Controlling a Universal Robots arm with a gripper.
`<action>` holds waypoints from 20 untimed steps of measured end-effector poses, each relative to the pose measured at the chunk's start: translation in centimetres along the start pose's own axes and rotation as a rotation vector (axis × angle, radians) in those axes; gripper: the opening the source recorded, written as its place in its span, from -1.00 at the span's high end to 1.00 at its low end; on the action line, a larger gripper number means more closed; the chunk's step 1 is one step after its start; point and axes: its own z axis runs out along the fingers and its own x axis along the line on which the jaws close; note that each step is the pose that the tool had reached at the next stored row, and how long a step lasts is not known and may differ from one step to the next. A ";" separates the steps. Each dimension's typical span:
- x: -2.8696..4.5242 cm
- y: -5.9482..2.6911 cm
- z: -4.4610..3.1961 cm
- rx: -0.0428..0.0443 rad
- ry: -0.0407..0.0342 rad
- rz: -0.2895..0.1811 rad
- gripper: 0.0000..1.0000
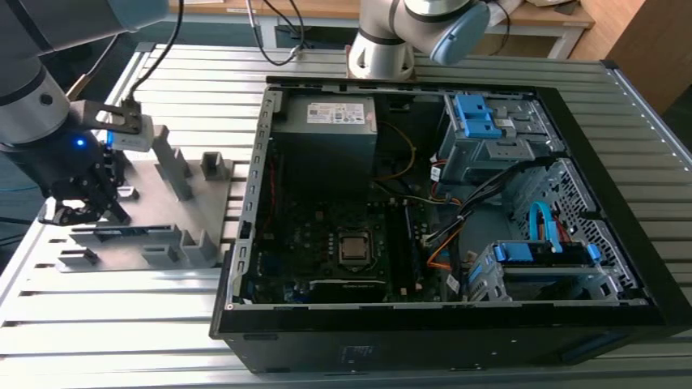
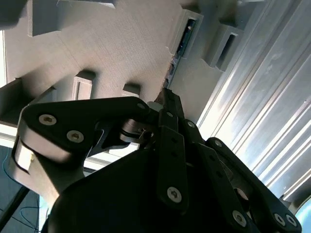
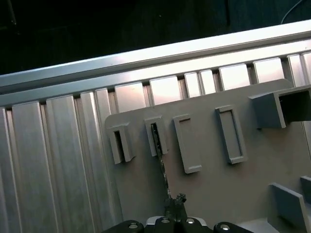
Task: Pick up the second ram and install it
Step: 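Pick up the second ram and move it above second insertion slot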
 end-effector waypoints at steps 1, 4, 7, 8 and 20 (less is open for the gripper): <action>0.00 0.00 0.00 -0.0003 -0.0002 -0.008 0.80; 0.00 0.00 0.00 -0.0008 -0.0005 -0.029 0.80; 0.00 0.00 0.00 -0.0014 -0.0009 -0.049 0.80; 0.00 0.00 0.00 -0.0016 -0.0011 -0.057 0.80; 0.00 0.00 0.00 -0.0042 -0.0041 -0.139 0.80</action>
